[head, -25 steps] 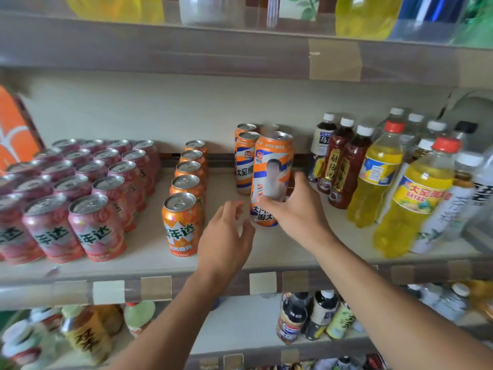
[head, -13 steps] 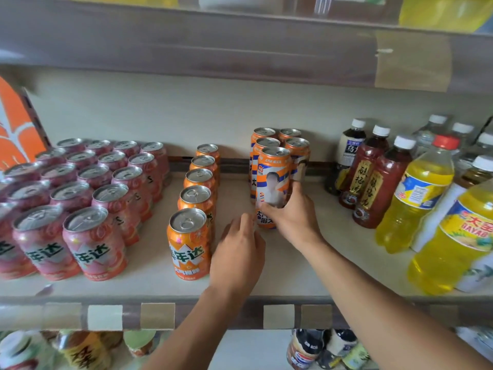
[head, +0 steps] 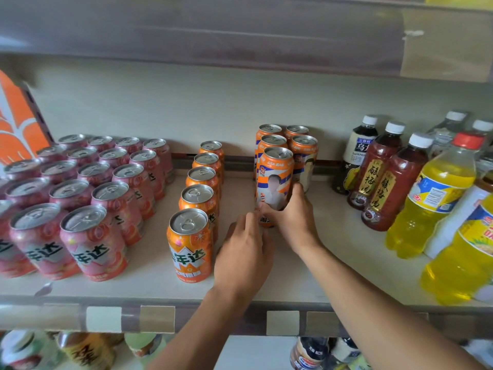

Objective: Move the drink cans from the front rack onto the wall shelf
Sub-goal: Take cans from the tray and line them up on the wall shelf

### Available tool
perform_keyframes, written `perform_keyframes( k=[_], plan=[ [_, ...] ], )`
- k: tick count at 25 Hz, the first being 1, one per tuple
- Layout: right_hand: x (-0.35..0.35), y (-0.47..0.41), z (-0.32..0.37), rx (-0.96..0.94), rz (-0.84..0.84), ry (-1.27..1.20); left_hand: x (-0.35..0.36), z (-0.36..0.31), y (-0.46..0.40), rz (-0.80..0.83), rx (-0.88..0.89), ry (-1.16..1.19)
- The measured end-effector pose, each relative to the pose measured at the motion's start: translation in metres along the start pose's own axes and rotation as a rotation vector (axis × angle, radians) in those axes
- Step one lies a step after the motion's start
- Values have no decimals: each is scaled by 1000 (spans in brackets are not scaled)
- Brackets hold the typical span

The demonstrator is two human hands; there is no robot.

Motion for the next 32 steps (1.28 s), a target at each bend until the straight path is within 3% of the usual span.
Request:
perform_keyframes(
  k=[19,26,32],
  plan=[
    [-7,7,3,21,71,15,4,0,-1,40,-25,4],
    [-23,17,2,140,228,104,1,-2,-1,69,-33,34],
    [-64,57,17,-58,53,242,-26,-29,8,-10,64,-45]
  ],
)
Point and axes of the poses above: each hand's wrist, its own y-axis away from the middle knuckle, its own x-axis out of the palm, z = x × y, the point moved 1 cm from there along -y, towards the middle knuckle, and after that the axes turned 13 degrees about z, right-handed, at the moved point
